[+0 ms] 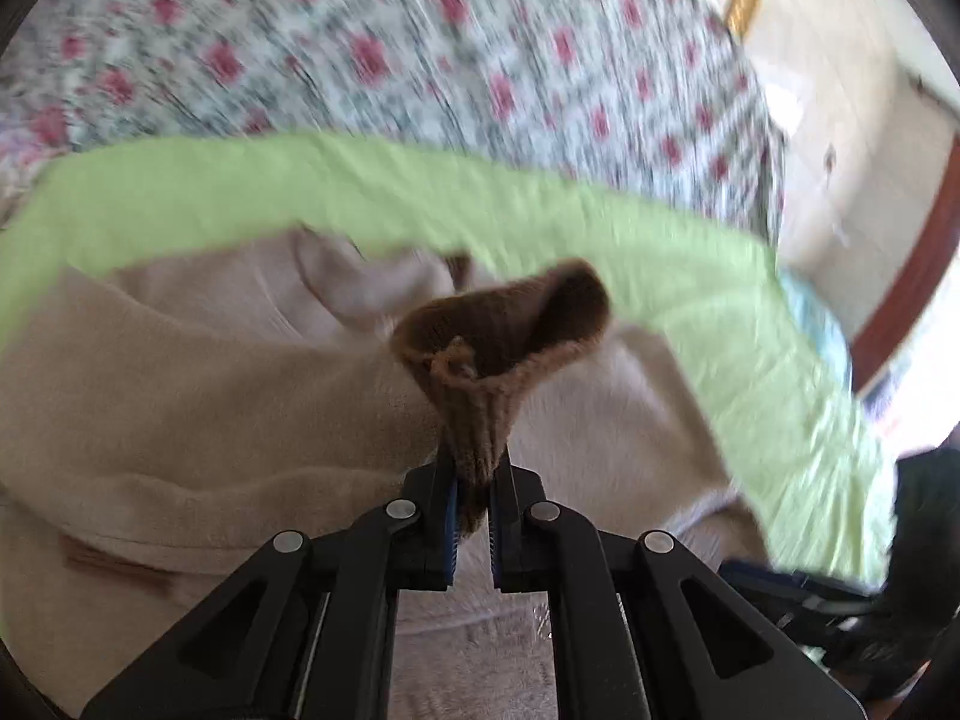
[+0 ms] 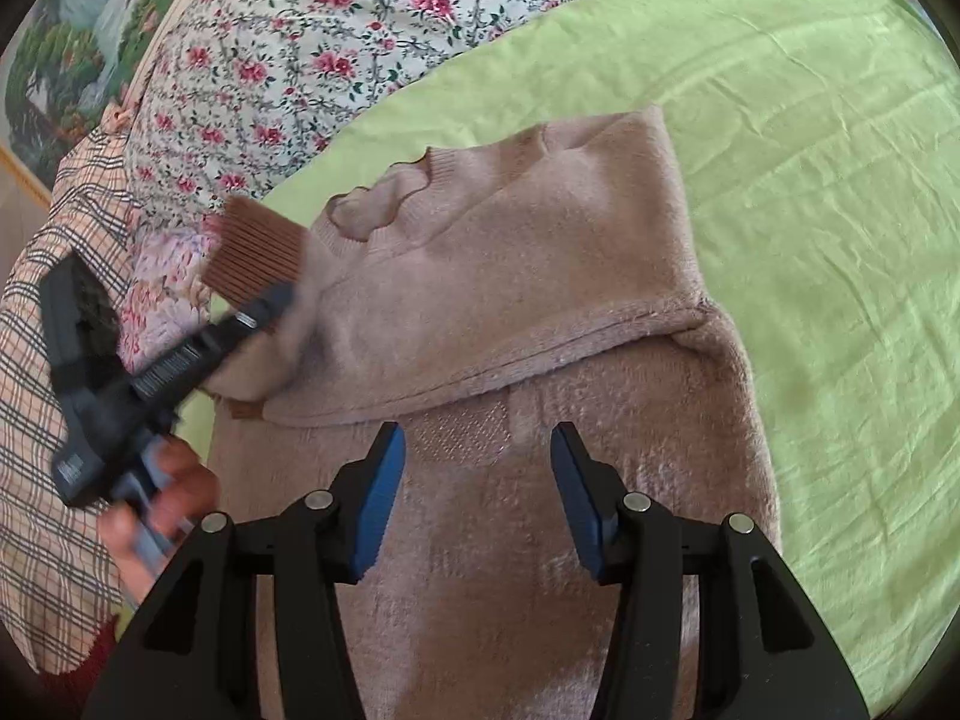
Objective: Fold small clothes
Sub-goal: 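Fold the held sleeve across the chest and open the left gripper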
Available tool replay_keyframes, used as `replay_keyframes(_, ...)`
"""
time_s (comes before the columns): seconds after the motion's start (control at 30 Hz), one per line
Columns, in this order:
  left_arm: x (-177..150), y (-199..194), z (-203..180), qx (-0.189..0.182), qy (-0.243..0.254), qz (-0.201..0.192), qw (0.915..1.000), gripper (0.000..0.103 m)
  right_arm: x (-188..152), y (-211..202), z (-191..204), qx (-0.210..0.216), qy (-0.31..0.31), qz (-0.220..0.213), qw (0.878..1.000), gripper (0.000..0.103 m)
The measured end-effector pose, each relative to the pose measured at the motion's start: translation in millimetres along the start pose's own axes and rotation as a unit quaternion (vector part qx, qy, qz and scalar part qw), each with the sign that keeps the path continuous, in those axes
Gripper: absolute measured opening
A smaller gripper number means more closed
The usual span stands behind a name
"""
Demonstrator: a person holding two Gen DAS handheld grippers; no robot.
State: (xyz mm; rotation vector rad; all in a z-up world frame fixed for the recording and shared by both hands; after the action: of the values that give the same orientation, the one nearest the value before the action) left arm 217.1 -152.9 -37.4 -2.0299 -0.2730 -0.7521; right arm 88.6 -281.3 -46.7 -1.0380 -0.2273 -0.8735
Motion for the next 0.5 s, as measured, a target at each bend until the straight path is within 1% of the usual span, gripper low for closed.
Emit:
replay_keyframes(0.1,-14.5,13.5,3.0,-0.004,0.004,0.038,0.9993,0.016,3.5,9.7,2.2,0.002,0.0,0.009,1.0,0.053)
replay_keyframes(0.13,-16.1,13.0,6.0,-0.01,0.002,0.045,0.9989,0.02,5.2,12.8,4.0,0.005,0.0,0.01,1.0,0.055)
replay_keyframes(0.17,-15.3,11.5,8.8,-0.012,0.002,0.045,0.9989,0.023,7.9,16.4,6.8,0.009,-0.002,0.009,1.0,0.057)
replay_keyframes(0.2,-17.4,2.9,14.9,-0.012,0.002,0.039,0.9991,0.028,10.8,19.5,9.5,0.011,-0.003,0.007,1.0,0.059)
replay_keyframes(0.23,-18.7,-6.0,22.2,-0.005,0.003,0.032,0.9995,0.037,13.4,21.9,11.3,0.013,-0.005,0.005,1.0,0.061)
replay_keyframes(0.3,-20.2,-26.6,42.1,0.008,-0.001,0.017,0.9998,0.045,20.8,29.0,15.1,0.021,-0.006,0.004,1.0,0.063)
replay_keyframes(0.33,-19.9,-38.6,56.9,0.018,-0.006,0.01,0.9998,0.045,25.6,33.2,16.8,0.025,-0.004,0.001,1.0,0.067)
replay_keyframes(0.37,-19.5,-50.6,76.0,0.036,-0.016,0.001,0.9992,0.045,29.5,36.6,17.7,0.028,-0.001,-0.001,1.0,0.069)
replay_keyframes(0.4,-17.3,-60.3,90.2,0.049,-0.025,-0.005,0.9985,0.045,32.4,39.9,18.5,0.03,0.002,-0.003,1.0,0.074)
replay_keyframes(0.43,-14.9,-71.1,111.1,0.07,-0.04,-0.014,0.9966,0.045,35.4,45.1,18.6,0.032,0.006,-0.003,0.999,0.076)
replay_keyframes(0.47,-13.3,-80.7,134.6,0.095,-0.056,-0.024,0.9937,0.045,38.0,51.5,17.9,0.029,0.011,0.001,1.0,0.076)
replay_keyframes(0.5,-11.4,-84.9,148.2,0.109,-0.067,-0.027,0.9914,0.045,40.3,57.0,17.5,0.025,0.015,0.004,1.0,0.076)
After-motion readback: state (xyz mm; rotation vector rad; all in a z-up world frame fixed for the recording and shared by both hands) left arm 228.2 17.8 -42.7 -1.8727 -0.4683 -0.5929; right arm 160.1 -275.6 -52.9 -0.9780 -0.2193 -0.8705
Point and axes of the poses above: each gripper's, at about its wrist camera, not at the fingertips, and y roughly the way its jaws point, z to its left, x to its top, the point moved 4 cm from there along y, roughly the way its jaws point, and after that the axes turned 10 degrees about -y, right-handed, at the moved point
